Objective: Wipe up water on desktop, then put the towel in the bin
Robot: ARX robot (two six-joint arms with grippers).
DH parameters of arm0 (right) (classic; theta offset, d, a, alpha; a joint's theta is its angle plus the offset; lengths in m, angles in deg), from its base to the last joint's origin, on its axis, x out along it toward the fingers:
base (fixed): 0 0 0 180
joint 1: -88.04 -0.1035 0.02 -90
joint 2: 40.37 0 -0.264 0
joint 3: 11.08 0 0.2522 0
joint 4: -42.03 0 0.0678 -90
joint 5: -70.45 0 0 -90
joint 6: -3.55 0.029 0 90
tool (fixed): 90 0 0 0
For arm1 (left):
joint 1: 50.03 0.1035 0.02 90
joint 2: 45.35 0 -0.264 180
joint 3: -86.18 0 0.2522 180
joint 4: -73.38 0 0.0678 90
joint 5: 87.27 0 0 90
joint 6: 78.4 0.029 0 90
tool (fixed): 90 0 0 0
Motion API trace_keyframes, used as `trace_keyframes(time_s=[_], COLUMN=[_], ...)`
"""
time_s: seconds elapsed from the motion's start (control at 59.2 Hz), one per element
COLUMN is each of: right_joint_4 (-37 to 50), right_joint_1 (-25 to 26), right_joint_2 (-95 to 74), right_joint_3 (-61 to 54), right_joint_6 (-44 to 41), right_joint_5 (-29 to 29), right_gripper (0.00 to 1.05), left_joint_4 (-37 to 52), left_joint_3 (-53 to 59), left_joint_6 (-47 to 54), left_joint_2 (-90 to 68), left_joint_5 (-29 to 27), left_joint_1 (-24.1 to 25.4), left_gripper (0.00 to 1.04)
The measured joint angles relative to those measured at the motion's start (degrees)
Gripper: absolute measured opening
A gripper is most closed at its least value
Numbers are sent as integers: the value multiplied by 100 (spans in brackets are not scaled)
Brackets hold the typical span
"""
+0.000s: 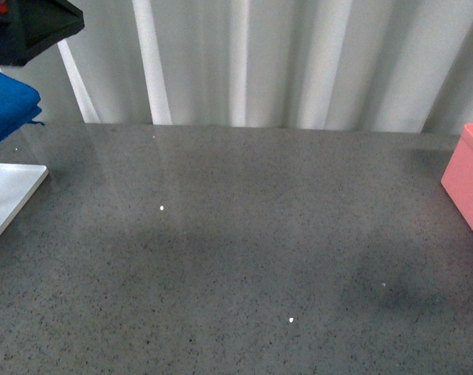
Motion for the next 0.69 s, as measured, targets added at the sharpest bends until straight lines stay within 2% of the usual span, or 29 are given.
trace_keyframes(time_s=[0.152,0.304,0.456,0.54,0.692], right_joint_4=[0,0,0,0,0], right_joint_1=[0,0,0,0,0], right_joint_2=[0,0,0,0,0], right_joint_3=[0,0,0,0,0], right_joint_6=[0,0,0,0,0], right_joint_5=[0,0,0,0,0], right_gripper=[98,98,98,98,98], left_joint_4=[-791,-2026,-3228,-3495,-3458], left_joint_3=[-1287,-2618,-3908,-4404,-4623], left_joint_6=[343,662,868,1032,1261], left_joint_2=[-1161,-2122,-2804,-2979,-3182], left_joint_5=[-590,-1174,-1373,-1386,-1495], left_joint_1=[280,522,728,870,1029], left_gripper=[98,98,98,98,98])
